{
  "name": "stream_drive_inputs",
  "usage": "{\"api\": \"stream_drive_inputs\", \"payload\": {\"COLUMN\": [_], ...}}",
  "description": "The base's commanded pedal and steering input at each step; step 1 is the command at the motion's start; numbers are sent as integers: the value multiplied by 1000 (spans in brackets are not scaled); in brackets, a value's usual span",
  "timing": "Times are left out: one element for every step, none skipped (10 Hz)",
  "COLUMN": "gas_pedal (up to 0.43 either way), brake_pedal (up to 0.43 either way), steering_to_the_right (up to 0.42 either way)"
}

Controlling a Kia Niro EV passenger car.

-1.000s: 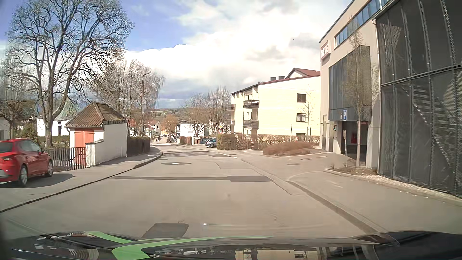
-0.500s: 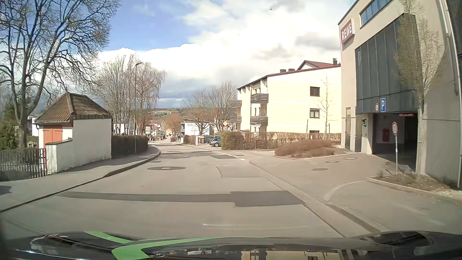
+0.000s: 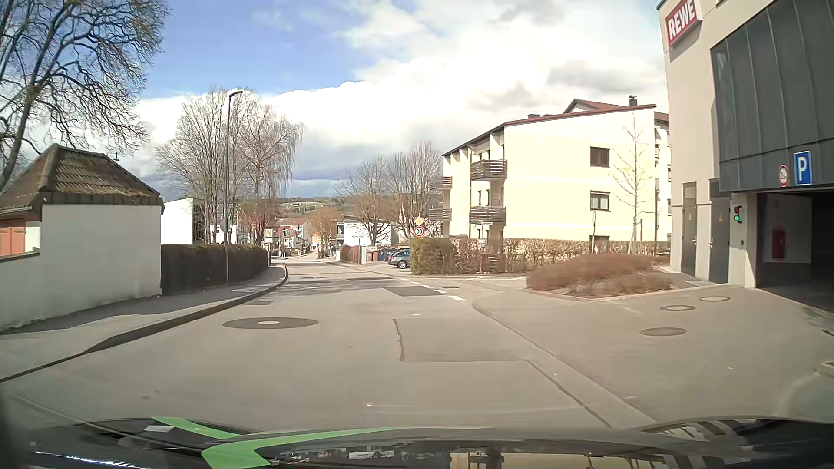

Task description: Follow the waypoints while adhering to traffic rules and regulations

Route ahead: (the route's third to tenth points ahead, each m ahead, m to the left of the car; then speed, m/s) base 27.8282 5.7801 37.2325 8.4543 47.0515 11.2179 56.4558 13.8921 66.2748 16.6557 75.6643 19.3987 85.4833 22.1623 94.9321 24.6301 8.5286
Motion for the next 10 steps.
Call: {"api": "stream_drive_inputs", "payload": {"gas_pedal": [0, 0, 0, 0, 0, 0, 0, 0, 0, 0], "brake_pedal": [0, 0, 0, 0, 0, 0, 0, 0, 0, 0], "steering_to_the_right": [-30, -31, -31, -31, -32, -33, -33, -33, -33, -34]}}
